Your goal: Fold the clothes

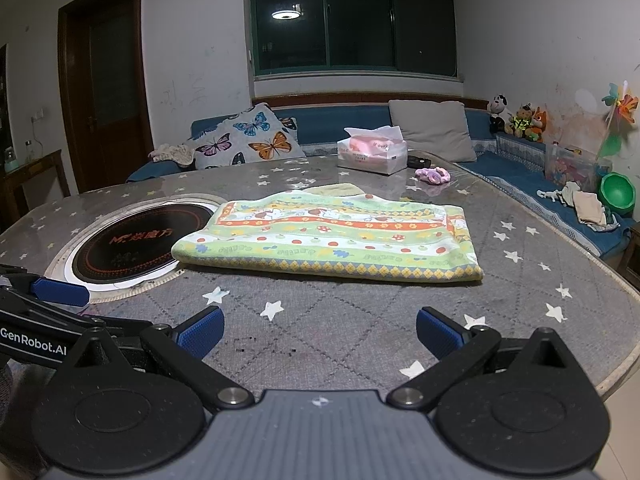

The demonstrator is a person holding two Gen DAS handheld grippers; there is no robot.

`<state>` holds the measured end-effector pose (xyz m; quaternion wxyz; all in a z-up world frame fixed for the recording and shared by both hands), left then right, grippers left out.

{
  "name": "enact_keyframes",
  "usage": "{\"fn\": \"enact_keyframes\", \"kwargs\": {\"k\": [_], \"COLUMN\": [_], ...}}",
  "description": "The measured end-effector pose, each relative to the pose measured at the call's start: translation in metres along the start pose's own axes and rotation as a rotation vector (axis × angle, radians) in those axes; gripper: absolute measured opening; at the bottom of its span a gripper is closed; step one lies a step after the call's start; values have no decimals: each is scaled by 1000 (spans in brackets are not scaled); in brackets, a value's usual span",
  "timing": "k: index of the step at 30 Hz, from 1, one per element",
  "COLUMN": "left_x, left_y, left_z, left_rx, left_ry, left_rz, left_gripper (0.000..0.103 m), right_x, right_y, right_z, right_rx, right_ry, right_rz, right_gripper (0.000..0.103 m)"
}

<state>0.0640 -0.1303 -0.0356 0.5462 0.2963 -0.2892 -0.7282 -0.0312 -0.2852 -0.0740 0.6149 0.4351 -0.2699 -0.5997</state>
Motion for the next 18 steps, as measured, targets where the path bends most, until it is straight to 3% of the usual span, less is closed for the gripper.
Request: {"fn": "enact_keyframes", "kwargs": {"k": [18], "left_x": [-1], "left_y": [0], "left_z": [-4], "left_rx": [-11], "left_ry": [3], "left_rz": [1], "left_gripper": [103], "right_x": [2], "right_y": [0], "right_z": [-6], "right_rx": [-14], "right_ry": [3], "right_rz": [-5], "right_gripper": [103]}}
Point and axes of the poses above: each gripper's, at about its wrist camera, not at the fingertips, and z roughly against the way its jaws point, x to its right, y to its top, the point moved 3 cm from there along -z, roughly the way its jaws point, and after that the axes turned 15 degrees about y, right-handed, at the moved point
